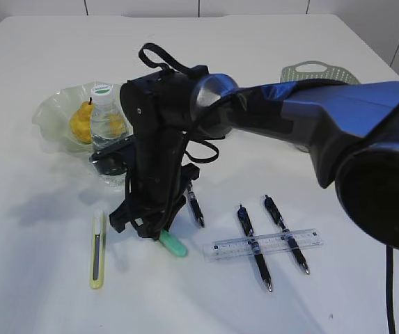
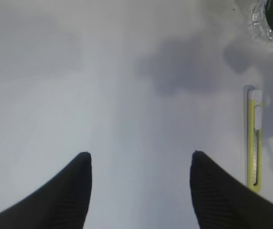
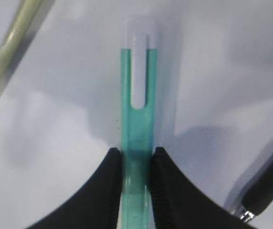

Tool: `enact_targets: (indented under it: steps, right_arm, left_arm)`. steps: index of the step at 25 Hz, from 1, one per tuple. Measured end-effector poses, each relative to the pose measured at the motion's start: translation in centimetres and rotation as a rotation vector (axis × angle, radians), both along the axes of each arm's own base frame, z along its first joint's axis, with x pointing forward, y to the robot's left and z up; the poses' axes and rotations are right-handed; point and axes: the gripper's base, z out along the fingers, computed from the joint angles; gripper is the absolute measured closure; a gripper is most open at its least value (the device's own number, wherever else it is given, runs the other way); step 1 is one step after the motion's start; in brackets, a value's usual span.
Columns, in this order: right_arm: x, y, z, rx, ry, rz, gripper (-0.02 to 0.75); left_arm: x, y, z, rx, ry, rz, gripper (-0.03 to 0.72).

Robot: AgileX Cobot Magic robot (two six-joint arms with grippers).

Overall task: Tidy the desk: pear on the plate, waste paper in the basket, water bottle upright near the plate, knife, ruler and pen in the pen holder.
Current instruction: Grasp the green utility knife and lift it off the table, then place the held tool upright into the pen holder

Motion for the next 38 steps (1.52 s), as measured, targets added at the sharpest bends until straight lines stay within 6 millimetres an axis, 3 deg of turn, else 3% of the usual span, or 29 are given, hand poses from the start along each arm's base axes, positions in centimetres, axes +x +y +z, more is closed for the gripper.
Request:
enact_targets:
  steps: [11,16,24,30,34,38]
  right_arm:
    - [-0.4,-0.2,5.5,0.078,-0.077,0.009,0.597]
    - [-2.3,-1.9,6.9,0.049,-0.059,0.020,0.597]
    - [-4.7,-8.8,7.2,-0.102,-0.010,0.002,0.597]
    - [-5.0,-14.7,9.2,-0.104,-0.013,-0.087,0.597]
    - [-3.6,-18.3,11.0,-0.058,-0.104,-0.153,0.597]
    - [-1.3,-20.3,11.6,0.017,-0.281,-0.196,0.597]
  left_arm:
    - [0.0,0.0,0.0,0.000,0.000,0.000,0.232]
    - [0.0,0.0,0.0,0.000,0.000,0.000,0.232]
    - [0.0,0.0,0.0,0.002,0.000,-0.001,0.234]
    - [0.1,0.0,0.0,0.002,-0.009,0.000,0.234]
    - [0.1,0.0,0.0,0.002,-0.008,0.000,0.234]
    - [0.0,0.0,0.0,0.002,0.000,-0.001,0.234]
